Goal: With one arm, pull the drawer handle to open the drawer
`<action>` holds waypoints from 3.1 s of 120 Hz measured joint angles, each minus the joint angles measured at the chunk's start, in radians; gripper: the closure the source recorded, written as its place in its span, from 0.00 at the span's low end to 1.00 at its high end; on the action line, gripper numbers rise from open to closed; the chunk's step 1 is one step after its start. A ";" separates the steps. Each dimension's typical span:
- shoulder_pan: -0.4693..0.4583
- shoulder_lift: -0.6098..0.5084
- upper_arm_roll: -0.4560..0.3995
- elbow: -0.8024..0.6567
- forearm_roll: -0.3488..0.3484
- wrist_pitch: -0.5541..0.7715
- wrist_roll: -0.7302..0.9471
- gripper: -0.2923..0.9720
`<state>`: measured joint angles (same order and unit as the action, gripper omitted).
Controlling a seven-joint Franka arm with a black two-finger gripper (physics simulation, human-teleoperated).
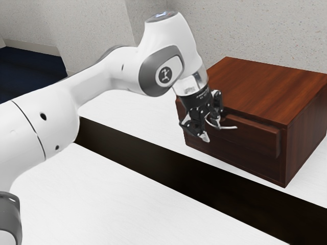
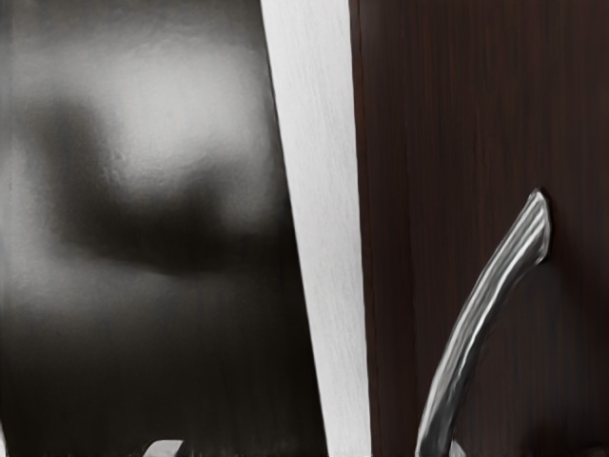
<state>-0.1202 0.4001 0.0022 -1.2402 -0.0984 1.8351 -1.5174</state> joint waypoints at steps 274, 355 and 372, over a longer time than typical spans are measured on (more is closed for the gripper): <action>-0.012 -0.567 0.001 -0.736 0.007 0.170 -0.029 0.76; -0.014 -0.559 0.002 -0.709 0.021 0.173 -0.009 0.68; 0.002 -0.557 0.001 -0.689 0.029 0.172 -0.002 0.68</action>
<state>-0.1178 -0.1568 0.0032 -1.9291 -0.0698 2.0076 -1.5193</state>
